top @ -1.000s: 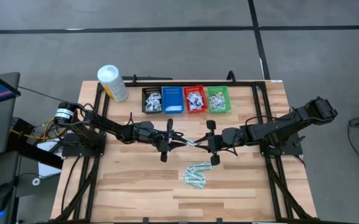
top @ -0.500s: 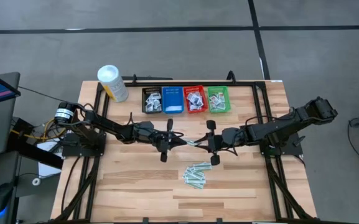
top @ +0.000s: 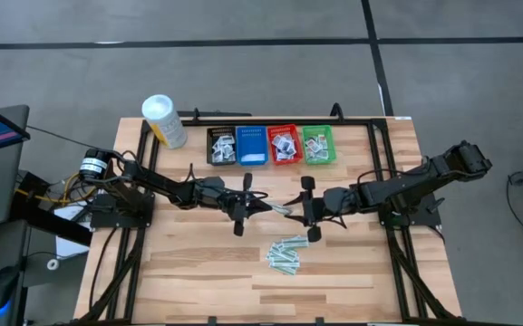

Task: Pick & Place First Aid Supplies
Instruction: Put the green pad into the blue bin

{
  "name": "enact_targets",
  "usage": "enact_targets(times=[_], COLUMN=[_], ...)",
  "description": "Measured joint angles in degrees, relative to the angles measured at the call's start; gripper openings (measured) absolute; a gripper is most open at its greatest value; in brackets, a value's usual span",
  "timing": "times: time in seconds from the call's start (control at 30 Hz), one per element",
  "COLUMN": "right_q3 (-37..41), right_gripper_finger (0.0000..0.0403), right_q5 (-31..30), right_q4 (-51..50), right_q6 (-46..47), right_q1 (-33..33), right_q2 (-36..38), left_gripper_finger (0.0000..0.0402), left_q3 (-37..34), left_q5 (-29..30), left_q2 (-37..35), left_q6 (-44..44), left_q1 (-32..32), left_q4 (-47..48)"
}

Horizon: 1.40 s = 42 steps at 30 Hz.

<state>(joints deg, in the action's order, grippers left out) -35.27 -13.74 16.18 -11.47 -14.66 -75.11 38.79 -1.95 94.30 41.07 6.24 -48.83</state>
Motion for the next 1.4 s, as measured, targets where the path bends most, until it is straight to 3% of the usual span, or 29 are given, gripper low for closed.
enact_targets(times=[0.2, 0.33, 0.57, 0.8, 0.93, 1.27, 1.4], right_q3=[0.02, 0.02, 0.02, 0.02, 0.02, 0.02, 0.02], right_gripper_finger=[0.0226, 0.0264, 0.027, 0.027, 0.027, 0.027, 0.027], right_q5=[-1.76, -1.76, -2.09, -6.63, -7.76, -9.46, -9.5], right_q4=[-1.88, -3.08, -2.42, 0.12, 0.12, -0.36, -0.52], right_q6=[-0.52, -0.52, -0.52, 0.37, 0.37, 0.47, 0.57], right_q1=[0.0, 0.0, 0.07, 0.07, 0.04, 0.04, 0.04], right_q2=[0.0, 0.0, 0.0, 0.0, 0.0, 0.22, 0.22], left_gripper_finger=[0.0004, 0.0006, 0.0007, 0.0006, 0.0005, 0.0007, 0.0007], left_q3=[0.0, 0.0, 0.0, -0.02, -0.02, -0.02, -0.02], left_q5=[0.21, 0.2, 0.21, 2.87, 10.36, 43.39, 47.14], left_q2=[0.0, 0.0, 0.0, 0.0, 0.0, -0.13, -0.13], left_q6=[-0.02, -0.02, -0.02, -1.56, -4.92, -7.73, -14.64], left_q1=[0.0, 0.0, 0.0, -0.24, -0.24, -3.69, -7.59], left_q4=[-0.01, -0.01, 0.37, 6.09, 6.83, 6.8, 6.81])
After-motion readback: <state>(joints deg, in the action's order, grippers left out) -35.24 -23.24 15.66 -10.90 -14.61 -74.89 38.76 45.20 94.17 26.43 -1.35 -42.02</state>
